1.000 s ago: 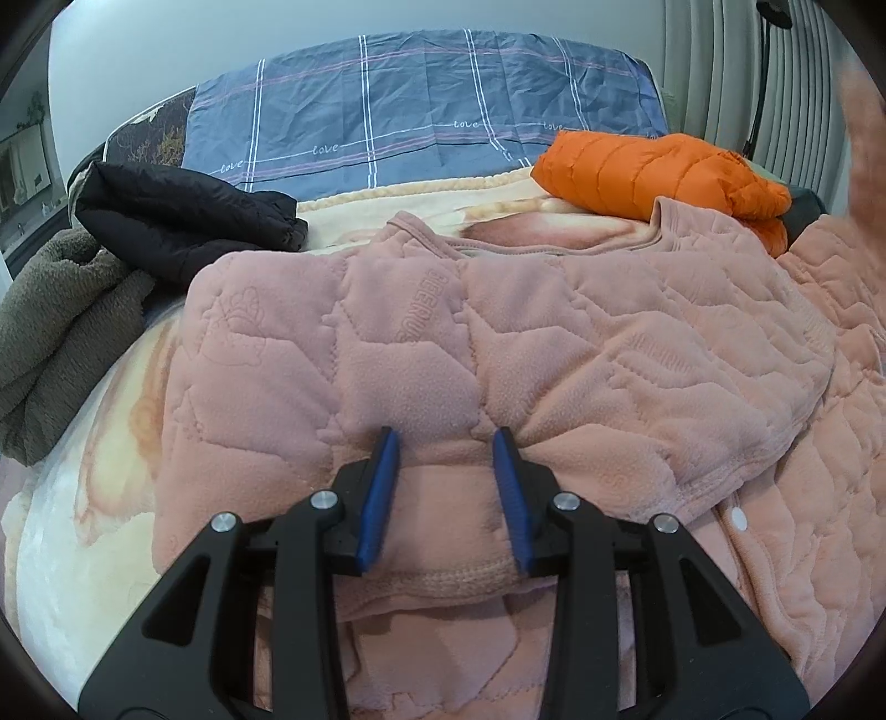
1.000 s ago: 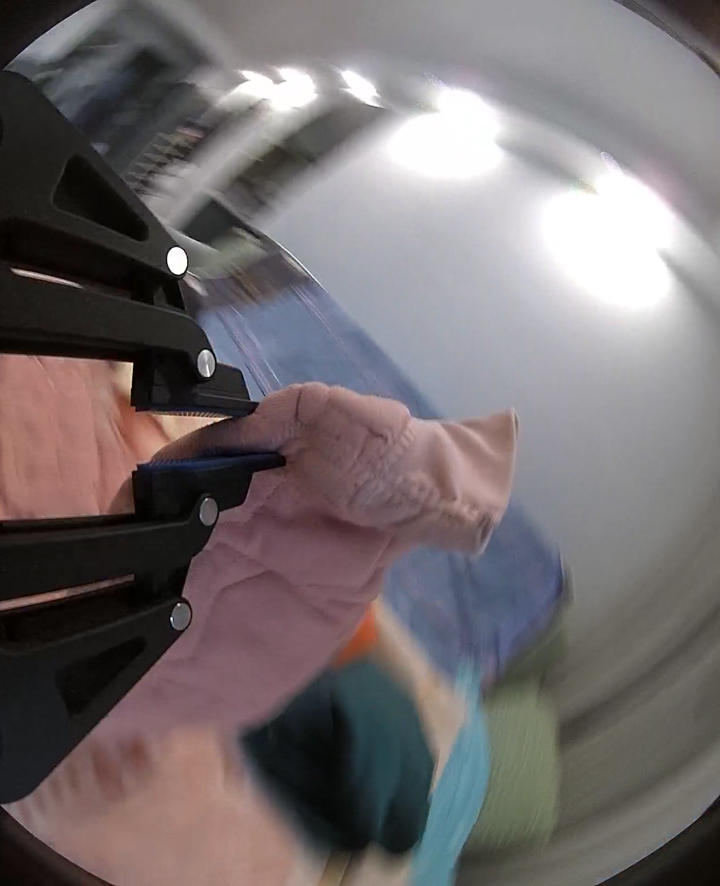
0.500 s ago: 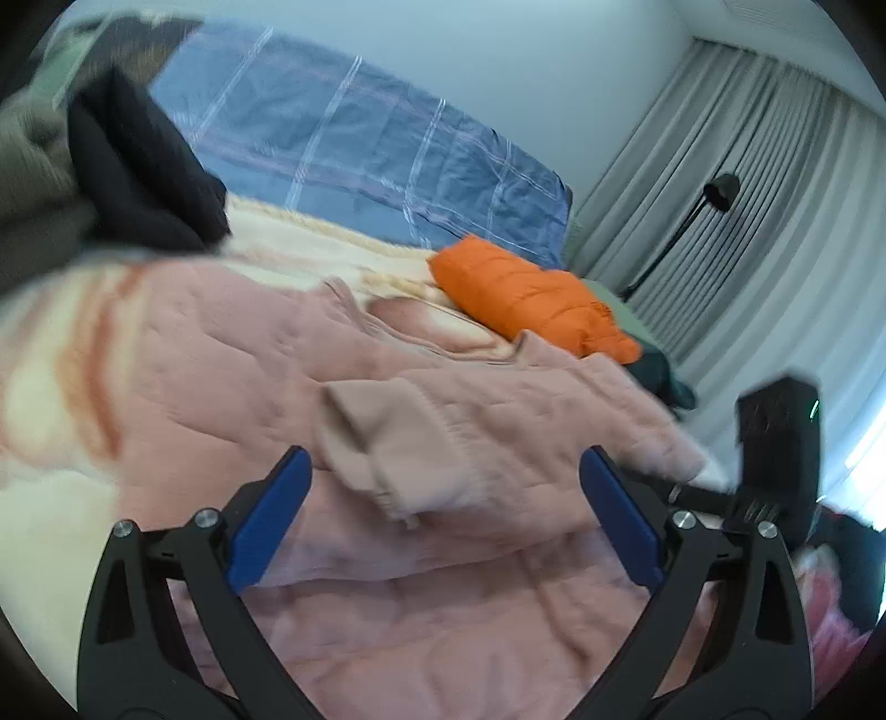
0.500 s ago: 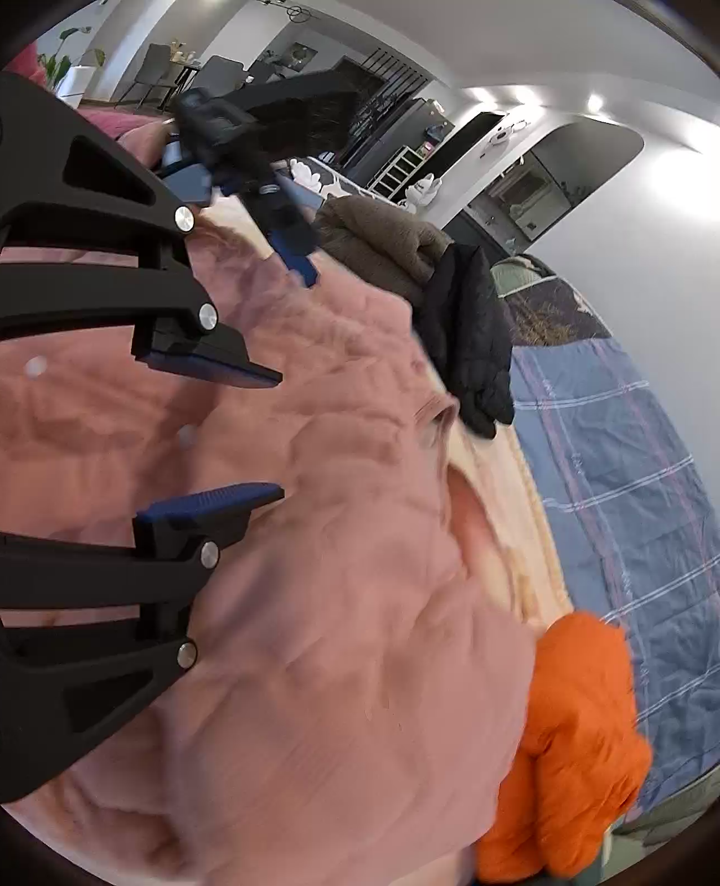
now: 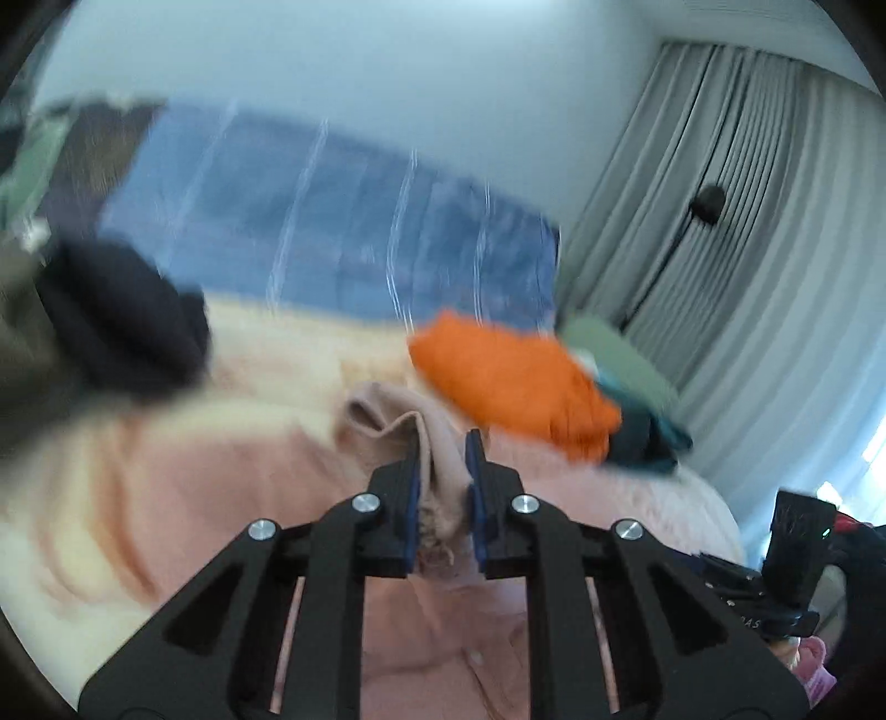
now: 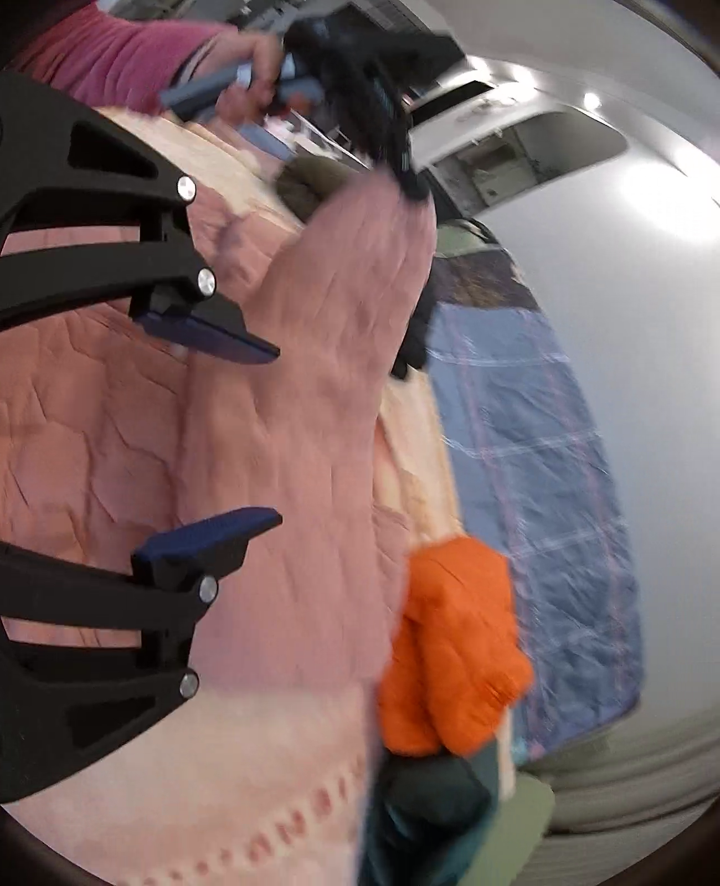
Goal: Fold large clothes
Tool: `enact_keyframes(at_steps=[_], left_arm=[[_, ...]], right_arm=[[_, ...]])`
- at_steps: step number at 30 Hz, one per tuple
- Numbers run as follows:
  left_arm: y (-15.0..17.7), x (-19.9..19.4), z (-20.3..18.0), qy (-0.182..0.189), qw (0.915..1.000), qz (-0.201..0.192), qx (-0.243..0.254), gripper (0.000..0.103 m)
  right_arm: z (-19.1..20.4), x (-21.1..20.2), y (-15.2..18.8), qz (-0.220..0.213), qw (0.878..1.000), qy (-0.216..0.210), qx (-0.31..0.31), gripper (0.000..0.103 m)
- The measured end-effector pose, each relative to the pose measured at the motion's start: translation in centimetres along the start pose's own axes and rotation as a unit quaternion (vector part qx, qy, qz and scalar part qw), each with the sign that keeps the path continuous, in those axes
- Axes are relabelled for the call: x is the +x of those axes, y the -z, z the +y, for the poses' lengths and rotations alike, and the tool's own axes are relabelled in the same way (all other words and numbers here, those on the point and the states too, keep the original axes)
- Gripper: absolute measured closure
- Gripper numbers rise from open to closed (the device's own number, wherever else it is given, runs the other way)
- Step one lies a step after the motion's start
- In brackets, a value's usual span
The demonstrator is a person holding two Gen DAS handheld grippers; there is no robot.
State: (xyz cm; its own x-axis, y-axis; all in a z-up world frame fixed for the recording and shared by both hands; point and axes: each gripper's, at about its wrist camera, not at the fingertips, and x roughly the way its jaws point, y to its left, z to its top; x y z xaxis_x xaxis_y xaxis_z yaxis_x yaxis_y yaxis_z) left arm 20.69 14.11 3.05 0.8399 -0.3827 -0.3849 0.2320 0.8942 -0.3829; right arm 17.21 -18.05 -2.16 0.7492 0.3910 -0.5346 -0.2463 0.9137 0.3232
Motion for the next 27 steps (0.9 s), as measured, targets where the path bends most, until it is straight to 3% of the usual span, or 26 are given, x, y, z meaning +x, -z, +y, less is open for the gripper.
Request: enact_keyframes(at_steps=[2, 6, 9, 13, 17, 19, 21, 22, 23, 25, 27], left_arm=[[-0.6, -0.9, 0.6, -0.033, 0.9991, -0.009, 0.023, 0.087], [2.3, 0.2, 4.9, -0.146, 0.9886, 0.028, 0.023, 0.061], [5.5, 0.4, 8.9, -0.181, 0.9811, 0.066, -0.021, 0.062], [5.2, -1.1, 9.5, -0.180, 0.9821, 0.048, -0.031, 0.062], [4.1, -0.5, 6.0, -0.141, 0.9892, 0.038, 0.014, 0.062], [4.7, 1.6, 4.1, -0.121, 0.9904, 0.056, 0.037, 0.061], [6.5, 4.5, 3.5, -0.130, 0.9856, 0.099, 0.045, 0.061], [8.1, 6.6, 4.1, -0.145, 0.9787, 0.139, 0.045, 0.059], [10.0, 8.3, 5.0, -0.165, 0.9710, 0.165, 0.051, 0.059], [11.5, 8.6, 5.5, -0.168, 0.9729, 0.145, 0.066, 0.059], [10.6, 7.7, 5.7, -0.162, 0.9752, 0.143, 0.048, 0.059]], right_arm=[[-1.1, 0.7, 0.0, 0.006, 1.000, 0.017, 0.010, 0.047], [-2.9, 4.4, 2.3, 0.085, 0.994, 0.065, 0.014, 0.048], [-3.5, 5.6, 3.2, 0.101, 0.992, 0.074, 0.026, 0.048], [-1.5, 4.1, 1.3, 0.063, 0.994, 0.090, -0.010, 0.048], [0.8, 4.2, -0.6, 0.027, 0.994, 0.088, -0.050, 0.048], [0.6, 5.6, -0.5, 0.041, 0.995, 0.085, -0.043, 0.048], [-0.7, 8.9, 0.8, 0.092, 0.988, 0.118, -0.039, 0.050], [-1.7, 10.5, 1.8, 0.112, 0.986, 0.121, -0.035, 0.049], [-2.3, 11.3, 3.1, 0.102, 0.987, 0.117, -0.042, 0.049], [-1.6, 10.9, 3.7, 0.083, 0.985, 0.132, -0.068, 0.048], [-0.8, 10.8, 3.7, 0.077, 0.982, 0.146, -0.088, 0.047]])
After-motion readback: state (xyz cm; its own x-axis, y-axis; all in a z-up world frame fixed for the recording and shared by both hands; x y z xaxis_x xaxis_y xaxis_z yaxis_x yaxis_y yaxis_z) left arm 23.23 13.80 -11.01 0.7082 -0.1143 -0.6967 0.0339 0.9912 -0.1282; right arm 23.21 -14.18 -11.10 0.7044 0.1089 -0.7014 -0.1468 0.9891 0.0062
